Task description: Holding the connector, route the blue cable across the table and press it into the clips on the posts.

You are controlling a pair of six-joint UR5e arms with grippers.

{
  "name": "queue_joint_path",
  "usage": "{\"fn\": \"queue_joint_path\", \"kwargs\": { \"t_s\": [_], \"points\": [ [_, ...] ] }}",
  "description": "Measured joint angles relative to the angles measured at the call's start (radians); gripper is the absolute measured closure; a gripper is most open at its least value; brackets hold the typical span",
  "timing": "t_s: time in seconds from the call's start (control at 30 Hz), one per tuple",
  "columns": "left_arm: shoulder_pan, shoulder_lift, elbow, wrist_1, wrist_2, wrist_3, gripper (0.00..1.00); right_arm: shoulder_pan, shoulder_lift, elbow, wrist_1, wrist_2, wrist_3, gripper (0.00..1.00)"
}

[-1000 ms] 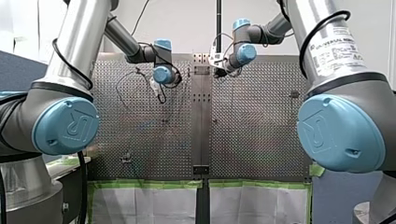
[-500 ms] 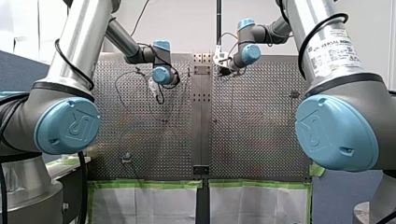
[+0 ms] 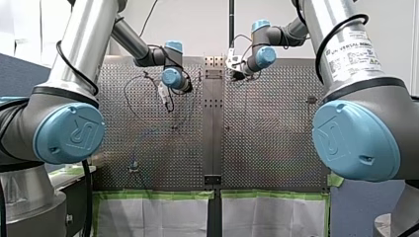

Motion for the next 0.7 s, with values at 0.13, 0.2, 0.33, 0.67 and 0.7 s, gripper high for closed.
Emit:
{"fn": "queue_joint_path", "kwargs": {
  "t_s": [0.13,0.2,0.33,0.67,0.7],
  "points": [
    [-0.013,0.021,-0.016,-0.043,-0.003,0.008,0.00,0.000,-0.001,0.000,0.003,0.016,-0.008,1.00],
    [-0.020,0.039,-0.033,-0.062,-0.002,0.006,0.00,0.000,-0.002,0.000,0.004,0.023,-0.011,1.00],
    [-0.029,0.078,-0.072,-0.058,-0.001,-0.005,0.00,0.000,-0.006,0.000,0.005,0.036,-0.016,1.00],
    [-0.059,0.178,-0.172,-0.055,0.000,-0.015,0.00,0.001,-0.017,0.000,0.010,0.041,-0.021,1.00],
    [-0.064,0.190,-0.184,-0.056,0.000,-0.015,0.00,0.000,-0.018,0.000,0.010,0.042,-0.021,1.00]
  ]
}}
